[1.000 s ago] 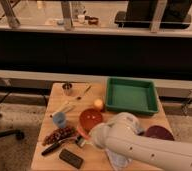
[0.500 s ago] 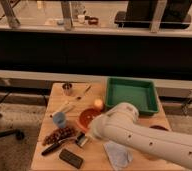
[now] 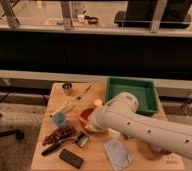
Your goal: Place pepper in red bowl
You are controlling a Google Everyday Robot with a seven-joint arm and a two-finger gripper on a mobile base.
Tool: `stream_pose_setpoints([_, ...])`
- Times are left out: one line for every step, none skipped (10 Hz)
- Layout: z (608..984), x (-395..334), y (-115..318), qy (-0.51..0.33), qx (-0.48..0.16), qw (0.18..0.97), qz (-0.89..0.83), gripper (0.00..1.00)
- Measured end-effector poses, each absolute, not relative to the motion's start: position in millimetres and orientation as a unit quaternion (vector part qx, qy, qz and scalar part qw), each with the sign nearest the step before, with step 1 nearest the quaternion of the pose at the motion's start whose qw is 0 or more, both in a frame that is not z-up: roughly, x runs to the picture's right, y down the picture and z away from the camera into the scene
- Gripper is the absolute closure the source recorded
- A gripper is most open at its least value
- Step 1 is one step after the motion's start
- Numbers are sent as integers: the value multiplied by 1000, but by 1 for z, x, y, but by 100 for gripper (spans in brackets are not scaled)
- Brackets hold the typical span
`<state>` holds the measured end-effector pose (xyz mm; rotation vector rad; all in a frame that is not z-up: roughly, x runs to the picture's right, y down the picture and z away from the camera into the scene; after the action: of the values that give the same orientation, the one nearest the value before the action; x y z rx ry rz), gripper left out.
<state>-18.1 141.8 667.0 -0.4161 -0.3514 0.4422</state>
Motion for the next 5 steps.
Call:
stream_pose_setpoints([670, -18, 138, -172, -205, 939, 216, 100])
stream_pose_setpoints([674, -15, 131, -171, -204, 939, 219, 100])
stream_pose_setpoints([678, -10, 124, -168, -203, 938, 223, 100])
stream_pose_setpoints([681, -8, 120, -167, -204, 938, 224, 100])
stream_pose_setpoints([685, -6, 114, -165, -204, 939, 225, 100])
